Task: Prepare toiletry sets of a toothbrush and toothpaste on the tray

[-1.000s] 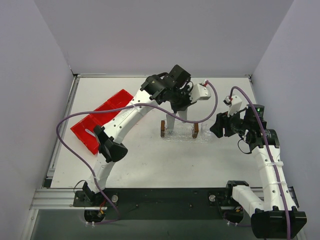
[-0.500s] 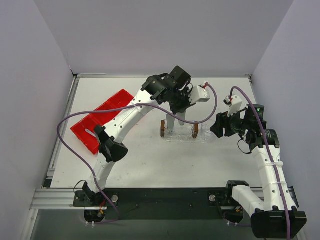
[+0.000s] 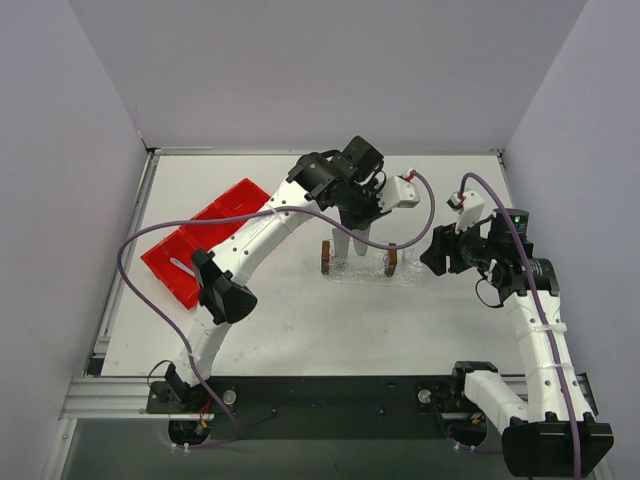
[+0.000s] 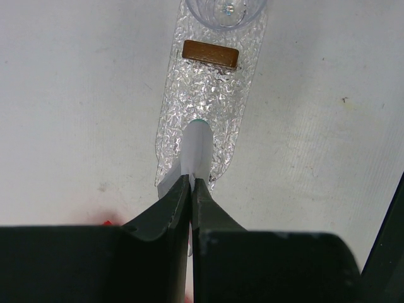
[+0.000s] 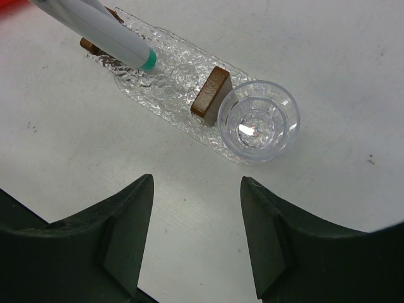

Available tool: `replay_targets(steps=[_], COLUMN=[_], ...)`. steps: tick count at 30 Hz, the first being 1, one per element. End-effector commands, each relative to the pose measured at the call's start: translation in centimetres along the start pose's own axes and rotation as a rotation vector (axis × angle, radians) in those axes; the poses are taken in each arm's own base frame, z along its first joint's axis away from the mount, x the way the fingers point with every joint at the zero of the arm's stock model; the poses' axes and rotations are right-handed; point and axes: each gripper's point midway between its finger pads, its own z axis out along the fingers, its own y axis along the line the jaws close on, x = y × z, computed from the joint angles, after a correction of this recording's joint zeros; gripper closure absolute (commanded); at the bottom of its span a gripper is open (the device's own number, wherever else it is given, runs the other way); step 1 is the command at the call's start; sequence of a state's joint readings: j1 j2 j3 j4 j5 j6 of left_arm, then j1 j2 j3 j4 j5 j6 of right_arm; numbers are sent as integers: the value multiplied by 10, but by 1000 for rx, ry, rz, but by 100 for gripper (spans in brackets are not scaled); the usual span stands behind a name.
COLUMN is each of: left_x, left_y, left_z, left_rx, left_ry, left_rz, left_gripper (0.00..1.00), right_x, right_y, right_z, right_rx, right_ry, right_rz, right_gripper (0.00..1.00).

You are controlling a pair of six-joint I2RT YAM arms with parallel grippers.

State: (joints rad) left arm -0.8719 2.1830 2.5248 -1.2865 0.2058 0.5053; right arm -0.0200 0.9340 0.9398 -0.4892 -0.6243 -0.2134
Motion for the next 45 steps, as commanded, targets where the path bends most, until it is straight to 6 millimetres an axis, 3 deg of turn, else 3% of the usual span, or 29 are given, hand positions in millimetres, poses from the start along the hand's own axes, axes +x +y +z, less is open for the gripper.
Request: replay_targets(steps=[1, 45], left_x=[-10, -5], left_y=[1, 7], left_z=[0, 17], left_rx=[-5, -11], left_ry=[-36, -21], left_rz=[14, 25], left_gripper=[100, 100], right_x=[-3, -2], right_y=[-1, -2], right_z=[-1, -1], right_rx=[4, 0], right_ry=[-20, -19], right_rz=[-16, -6], right_gripper=[48, 48])
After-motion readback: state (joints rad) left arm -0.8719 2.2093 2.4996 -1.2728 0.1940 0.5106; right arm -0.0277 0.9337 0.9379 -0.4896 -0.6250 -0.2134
